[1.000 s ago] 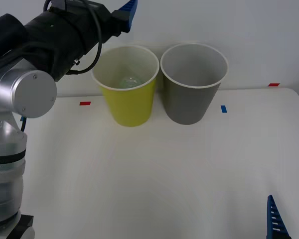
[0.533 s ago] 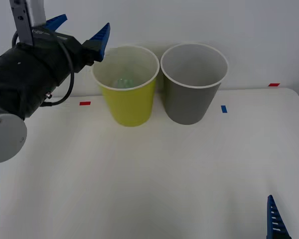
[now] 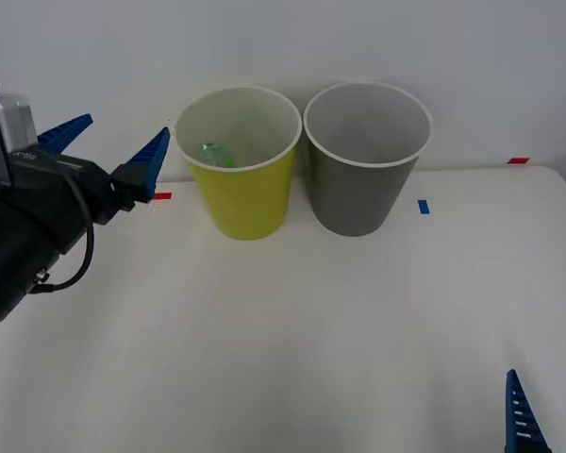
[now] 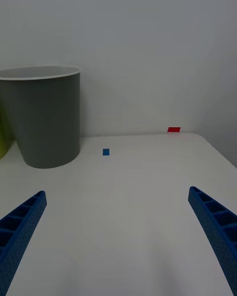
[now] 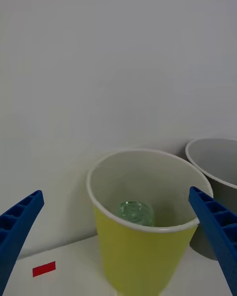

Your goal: Put cans in the gray bin and PET bottles in the light green bin.

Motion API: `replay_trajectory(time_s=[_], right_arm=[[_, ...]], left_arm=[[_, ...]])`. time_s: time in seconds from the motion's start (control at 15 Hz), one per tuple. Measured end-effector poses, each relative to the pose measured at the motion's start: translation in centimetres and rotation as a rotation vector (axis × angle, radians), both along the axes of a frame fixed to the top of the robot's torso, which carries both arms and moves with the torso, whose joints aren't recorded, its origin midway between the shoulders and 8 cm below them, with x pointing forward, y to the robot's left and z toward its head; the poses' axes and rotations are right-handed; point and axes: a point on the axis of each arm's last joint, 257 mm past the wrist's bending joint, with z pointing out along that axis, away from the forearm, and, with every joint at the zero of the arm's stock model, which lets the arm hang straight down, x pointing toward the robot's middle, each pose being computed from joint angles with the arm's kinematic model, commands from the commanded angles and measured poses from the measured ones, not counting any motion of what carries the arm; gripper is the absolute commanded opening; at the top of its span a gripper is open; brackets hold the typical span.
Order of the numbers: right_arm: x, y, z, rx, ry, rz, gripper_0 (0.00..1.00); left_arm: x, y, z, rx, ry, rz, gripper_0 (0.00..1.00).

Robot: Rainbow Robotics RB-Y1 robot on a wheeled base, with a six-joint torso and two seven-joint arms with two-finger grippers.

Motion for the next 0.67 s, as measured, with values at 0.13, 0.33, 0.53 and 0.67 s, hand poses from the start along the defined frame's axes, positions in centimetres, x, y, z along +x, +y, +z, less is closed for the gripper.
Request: replay_trajectory(time_s=[0.13, 0.33, 0.53, 0.67], right_arm=[[0.0, 0.0, 0.0, 0.0, 0.0, 0.0, 1.0], [0.0, 0.0, 0.0, 0.0, 0.0, 0.0, 1.0], [0.0, 0.0, 0.0, 0.0, 0.0, 0.0, 1.0], [0.0, 0.0, 0.0, 0.0, 0.0, 0.0, 1.0]], left_arm=[[-0.5, 0.5, -0.5, -0.024, 0.025, -0.009, 1.0], [-1.0, 1.3, -1.8, -0.033, 0.036, 0.016, 1.0], [-2.2, 2.3, -2.4, -0.034, -0.04, 0.075, 1.0], [-3.8, 3.2, -4.2, -0.037, -0.052, 0.117, 1.0]])
